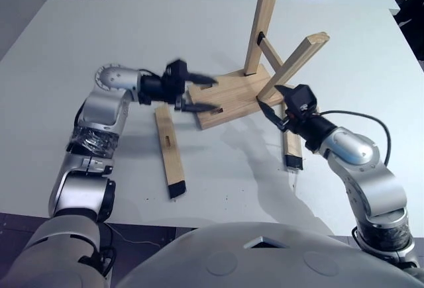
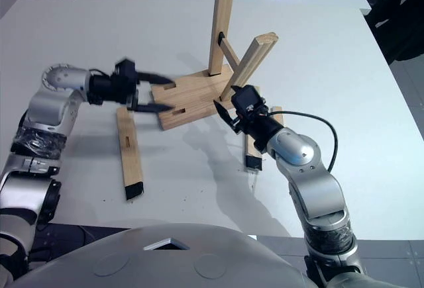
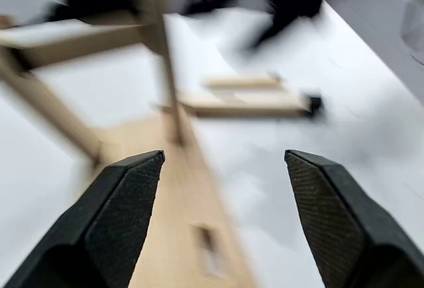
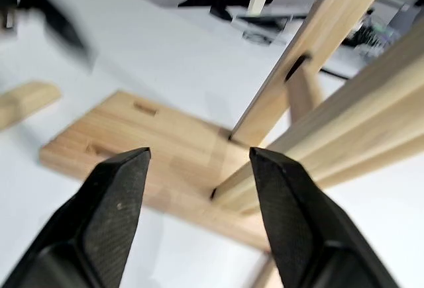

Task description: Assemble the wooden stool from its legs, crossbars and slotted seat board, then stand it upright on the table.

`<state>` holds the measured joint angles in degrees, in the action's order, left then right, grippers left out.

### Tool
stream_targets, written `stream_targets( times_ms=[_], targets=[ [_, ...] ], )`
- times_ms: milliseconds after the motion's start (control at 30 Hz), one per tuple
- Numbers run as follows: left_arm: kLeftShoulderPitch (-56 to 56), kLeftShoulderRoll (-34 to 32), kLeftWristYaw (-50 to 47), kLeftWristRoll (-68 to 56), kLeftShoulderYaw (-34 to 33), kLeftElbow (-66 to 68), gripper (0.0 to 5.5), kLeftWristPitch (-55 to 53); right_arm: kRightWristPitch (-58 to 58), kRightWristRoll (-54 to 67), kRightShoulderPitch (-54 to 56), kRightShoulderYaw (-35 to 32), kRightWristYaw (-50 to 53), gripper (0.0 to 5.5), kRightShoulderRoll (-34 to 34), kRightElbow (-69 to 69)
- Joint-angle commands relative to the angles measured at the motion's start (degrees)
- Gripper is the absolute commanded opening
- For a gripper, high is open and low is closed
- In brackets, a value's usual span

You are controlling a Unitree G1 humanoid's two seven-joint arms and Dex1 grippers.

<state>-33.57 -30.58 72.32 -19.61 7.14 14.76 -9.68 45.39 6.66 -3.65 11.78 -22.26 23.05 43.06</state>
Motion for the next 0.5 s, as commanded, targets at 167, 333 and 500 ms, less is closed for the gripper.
stream_targets(
  times_ms=[167, 333, 500],
  targets=[
    [-12.6, 5.7, -22.1, 21.3, 4.2, 33.1, 3.39, 31.7, 0.8, 0.6, 1.0, 0.3, -3.0, 2.75, 4.3, -3.1],
    [-14.7, 5.3, -32.5, 33.5, 10.3, 48.4, 3.39, 45.1, 2.2, -1.8, 2.4, 3.4, -1.7, 2.75, 4.6, -5.8],
    [-19.7, 6.3, -46.1, 39.2, 10.7, 57.2, 3.39, 45.1, 3.3, -2.3, 2.1, 7.8, -1.1, 2.75, 3.2, -5.5]
  ],
)
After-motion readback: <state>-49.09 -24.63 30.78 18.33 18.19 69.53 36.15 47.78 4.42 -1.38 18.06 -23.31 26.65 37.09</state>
